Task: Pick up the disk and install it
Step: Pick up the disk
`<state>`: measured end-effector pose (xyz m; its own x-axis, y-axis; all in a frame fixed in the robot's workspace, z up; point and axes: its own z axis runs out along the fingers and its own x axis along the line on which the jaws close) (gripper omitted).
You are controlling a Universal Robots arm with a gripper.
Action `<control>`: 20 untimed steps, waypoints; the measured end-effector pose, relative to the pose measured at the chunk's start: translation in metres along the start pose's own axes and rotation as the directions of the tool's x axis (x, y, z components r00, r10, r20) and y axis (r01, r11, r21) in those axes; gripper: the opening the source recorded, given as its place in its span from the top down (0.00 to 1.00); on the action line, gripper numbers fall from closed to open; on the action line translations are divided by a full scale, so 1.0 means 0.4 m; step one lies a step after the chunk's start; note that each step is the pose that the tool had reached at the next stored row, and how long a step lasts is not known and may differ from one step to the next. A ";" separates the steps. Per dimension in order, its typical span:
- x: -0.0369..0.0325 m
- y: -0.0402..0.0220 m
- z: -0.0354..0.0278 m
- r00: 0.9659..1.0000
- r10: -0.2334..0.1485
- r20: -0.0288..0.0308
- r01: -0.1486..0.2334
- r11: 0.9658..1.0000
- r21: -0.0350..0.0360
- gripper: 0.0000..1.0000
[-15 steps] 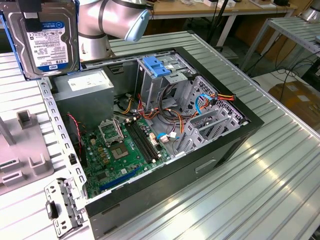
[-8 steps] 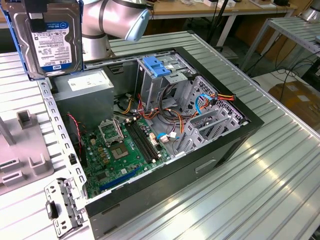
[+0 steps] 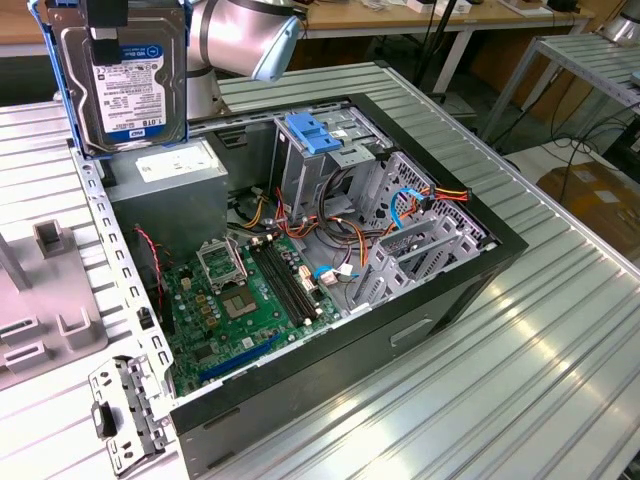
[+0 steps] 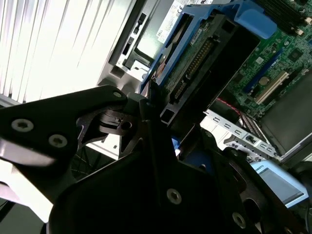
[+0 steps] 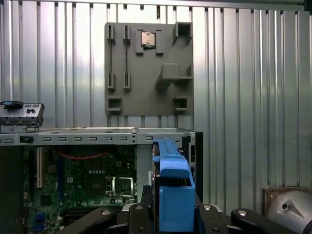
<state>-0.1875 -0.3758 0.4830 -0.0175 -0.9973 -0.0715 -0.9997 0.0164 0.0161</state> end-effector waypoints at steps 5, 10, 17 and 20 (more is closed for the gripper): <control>0.001 -0.004 0.000 1.000 0.000 0.000 0.000 1.000 0.000 0.63; 0.003 -0.009 0.000 1.000 0.000 0.000 0.000 1.000 0.000 0.63; 0.006 -0.017 0.000 1.000 0.000 0.000 0.000 1.000 0.000 0.63; 0.007 -0.020 0.000 1.000 0.000 0.000 0.000 1.000 0.000 0.63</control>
<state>-0.1796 -0.3788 0.4827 -0.0175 -0.9973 -0.0714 -0.9997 0.0164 0.0161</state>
